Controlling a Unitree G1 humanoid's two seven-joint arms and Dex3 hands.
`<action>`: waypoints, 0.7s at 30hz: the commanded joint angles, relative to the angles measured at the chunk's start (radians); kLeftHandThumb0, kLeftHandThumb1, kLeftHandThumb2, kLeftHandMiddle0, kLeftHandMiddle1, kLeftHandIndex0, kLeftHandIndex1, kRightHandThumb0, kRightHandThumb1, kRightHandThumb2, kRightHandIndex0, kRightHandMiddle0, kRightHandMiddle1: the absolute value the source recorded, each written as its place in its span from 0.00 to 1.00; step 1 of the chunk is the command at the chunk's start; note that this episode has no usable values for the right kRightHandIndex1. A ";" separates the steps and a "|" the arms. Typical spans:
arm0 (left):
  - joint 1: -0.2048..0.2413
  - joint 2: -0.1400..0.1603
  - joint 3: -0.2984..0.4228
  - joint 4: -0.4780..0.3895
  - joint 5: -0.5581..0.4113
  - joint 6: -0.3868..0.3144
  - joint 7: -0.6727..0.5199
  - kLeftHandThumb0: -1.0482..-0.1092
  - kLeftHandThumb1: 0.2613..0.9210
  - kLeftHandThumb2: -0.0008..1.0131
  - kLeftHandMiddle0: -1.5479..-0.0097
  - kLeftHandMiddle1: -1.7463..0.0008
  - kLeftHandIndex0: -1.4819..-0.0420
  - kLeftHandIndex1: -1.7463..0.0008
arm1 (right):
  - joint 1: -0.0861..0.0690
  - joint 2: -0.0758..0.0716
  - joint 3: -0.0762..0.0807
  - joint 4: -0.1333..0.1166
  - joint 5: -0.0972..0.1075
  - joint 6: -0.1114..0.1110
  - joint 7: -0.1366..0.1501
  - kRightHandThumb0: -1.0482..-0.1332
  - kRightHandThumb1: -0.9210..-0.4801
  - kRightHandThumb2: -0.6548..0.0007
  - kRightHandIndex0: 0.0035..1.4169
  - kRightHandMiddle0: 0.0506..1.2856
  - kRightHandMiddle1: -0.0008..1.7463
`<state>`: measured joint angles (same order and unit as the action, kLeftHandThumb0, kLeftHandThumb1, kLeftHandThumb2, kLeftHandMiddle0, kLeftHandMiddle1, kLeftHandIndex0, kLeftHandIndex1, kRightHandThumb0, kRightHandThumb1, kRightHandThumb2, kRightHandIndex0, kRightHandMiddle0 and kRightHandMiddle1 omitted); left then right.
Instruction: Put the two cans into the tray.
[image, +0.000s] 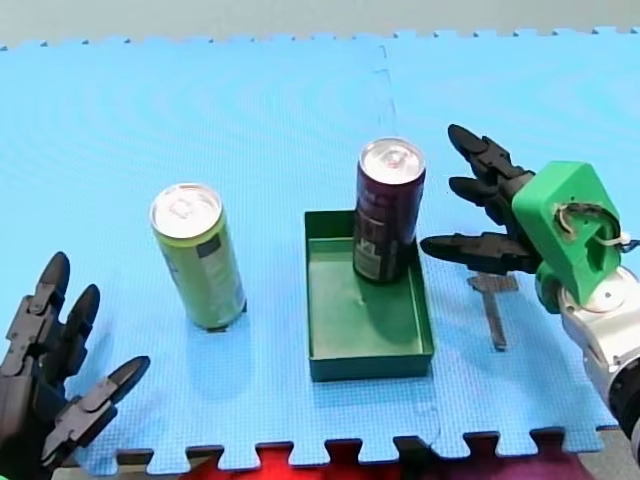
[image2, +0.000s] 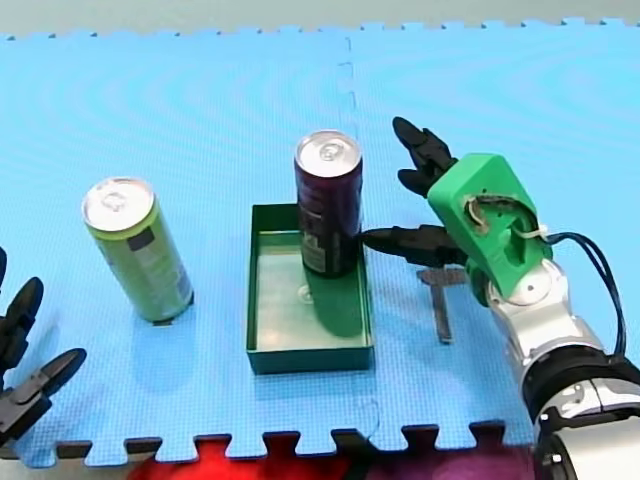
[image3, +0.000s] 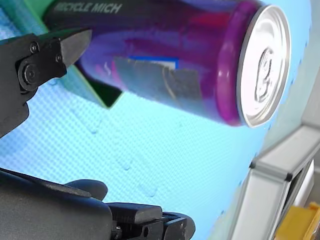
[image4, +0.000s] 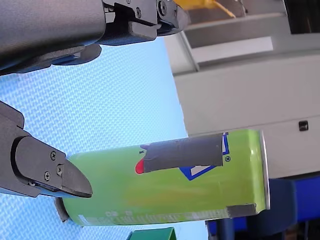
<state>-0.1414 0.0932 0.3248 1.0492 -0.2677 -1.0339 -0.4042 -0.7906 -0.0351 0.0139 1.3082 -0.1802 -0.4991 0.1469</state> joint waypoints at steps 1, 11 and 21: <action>-0.001 0.006 0.002 -0.004 -0.004 0.002 -0.001 0.00 0.90 0.00 0.85 1.00 0.93 1.00 | -0.001 -0.014 -0.005 0.003 0.005 0.005 0.002 0.00 0.39 0.99 0.03 0.04 0.00; 0.004 0.012 -0.002 -0.016 0.010 0.002 0.016 0.00 0.91 0.00 0.85 1.00 0.93 1.00 | 0.013 -0.066 -0.014 0.006 0.003 0.001 0.036 0.00 0.37 0.99 0.04 0.04 0.00; 0.009 0.023 -0.006 -0.012 0.042 -0.013 0.058 0.00 0.92 0.01 0.84 1.00 0.93 1.00 | 0.033 -0.138 0.000 0.001 -0.012 -0.018 0.095 0.00 0.34 0.99 0.06 0.05 0.00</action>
<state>-0.1337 0.1086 0.3194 1.0359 -0.2263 -1.0399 -0.3513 -0.7644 -0.1603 0.0172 1.3125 -0.1985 -0.5116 0.2344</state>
